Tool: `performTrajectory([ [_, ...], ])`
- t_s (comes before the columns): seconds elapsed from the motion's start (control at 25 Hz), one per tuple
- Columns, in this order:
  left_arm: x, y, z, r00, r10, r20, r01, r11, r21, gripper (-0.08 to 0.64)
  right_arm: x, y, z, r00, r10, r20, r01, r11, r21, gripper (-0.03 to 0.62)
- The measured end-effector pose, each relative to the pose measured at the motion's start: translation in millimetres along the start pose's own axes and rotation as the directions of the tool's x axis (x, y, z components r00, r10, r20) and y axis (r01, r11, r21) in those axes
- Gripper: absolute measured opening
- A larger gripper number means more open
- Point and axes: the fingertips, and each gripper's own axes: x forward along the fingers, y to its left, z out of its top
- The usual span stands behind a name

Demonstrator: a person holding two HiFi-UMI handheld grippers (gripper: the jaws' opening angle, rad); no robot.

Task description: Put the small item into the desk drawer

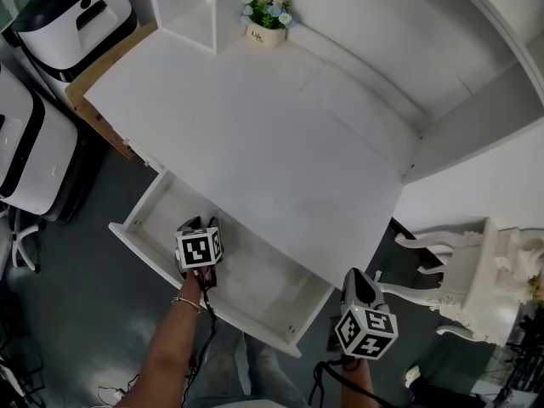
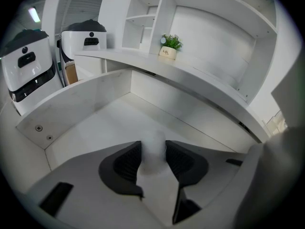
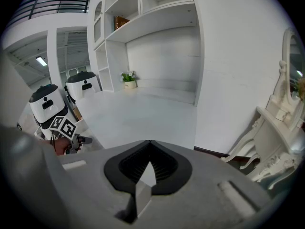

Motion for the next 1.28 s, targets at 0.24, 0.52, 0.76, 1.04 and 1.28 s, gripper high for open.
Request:
performTrajectory([
  [0.24,0,-3,4,1.0,-0.024,0.014,0.024,1.0,-0.01,0.17,0,2,-1,1.0,0.005,-0.002,-0.005,1.0,0.002,0.0],
  [0.52,-6,-1,7,1.0,-0.016,0.024,0.017,1.0,-0.02,0.19,-2,4,1,1.0,0.009,0.007,-0.009,1.0,0.002,0.0],
  [0.76,-22,-4,19,0.998,-0.017,0.068,0.019,0.999,-0.031,0.19,-5,10,4,0.999,0.023,0.023,-0.024,1.0,0.011,0.0],
  [1.04,-55,-9,36,0.99,-0.042,0.137,0.05,0.997,-0.058,0.185,-12,20,10,0.998,0.048,0.046,-0.048,0.999,0.013,0.0],
  [1.28,-103,-4,45,0.976,-0.039,0.214,0.065,0.991,-0.115,0.104,-20,30,22,0.994,0.078,0.071,-0.079,0.997,0.003,0.0],
])
